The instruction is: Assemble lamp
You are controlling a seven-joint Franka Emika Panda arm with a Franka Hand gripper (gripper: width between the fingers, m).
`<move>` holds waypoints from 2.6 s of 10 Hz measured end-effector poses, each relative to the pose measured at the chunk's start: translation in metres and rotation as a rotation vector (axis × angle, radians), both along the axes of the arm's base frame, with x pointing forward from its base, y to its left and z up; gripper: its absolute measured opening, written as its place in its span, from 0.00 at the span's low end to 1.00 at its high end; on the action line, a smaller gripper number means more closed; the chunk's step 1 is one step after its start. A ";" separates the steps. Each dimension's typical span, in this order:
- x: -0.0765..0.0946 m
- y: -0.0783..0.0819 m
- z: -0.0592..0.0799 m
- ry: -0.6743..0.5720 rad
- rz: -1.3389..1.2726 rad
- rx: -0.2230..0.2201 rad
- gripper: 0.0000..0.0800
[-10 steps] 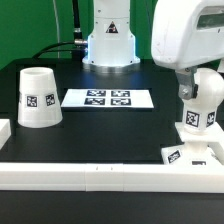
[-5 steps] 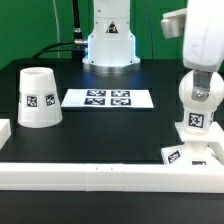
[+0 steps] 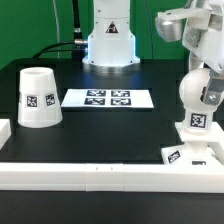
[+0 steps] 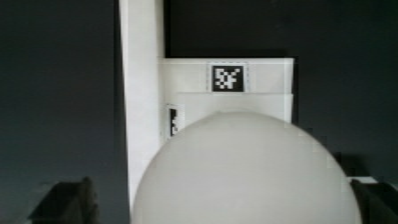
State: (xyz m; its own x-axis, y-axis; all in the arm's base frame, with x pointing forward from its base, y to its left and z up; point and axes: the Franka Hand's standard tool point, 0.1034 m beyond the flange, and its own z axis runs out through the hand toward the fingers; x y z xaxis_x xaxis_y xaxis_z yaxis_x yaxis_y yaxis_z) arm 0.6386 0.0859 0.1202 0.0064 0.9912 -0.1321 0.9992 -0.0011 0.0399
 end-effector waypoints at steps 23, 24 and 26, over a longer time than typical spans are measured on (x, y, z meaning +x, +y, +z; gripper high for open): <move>0.002 -0.027 -0.004 0.009 -0.007 -0.030 0.66; 0.003 -0.029 0.001 0.005 -0.004 -0.029 0.66; 0.004 -0.026 0.008 -0.002 -0.001 -0.027 0.86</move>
Offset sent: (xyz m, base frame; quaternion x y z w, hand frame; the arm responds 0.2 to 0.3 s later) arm 0.0032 0.0013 -0.0026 0.0068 -0.0010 -0.1877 0.9822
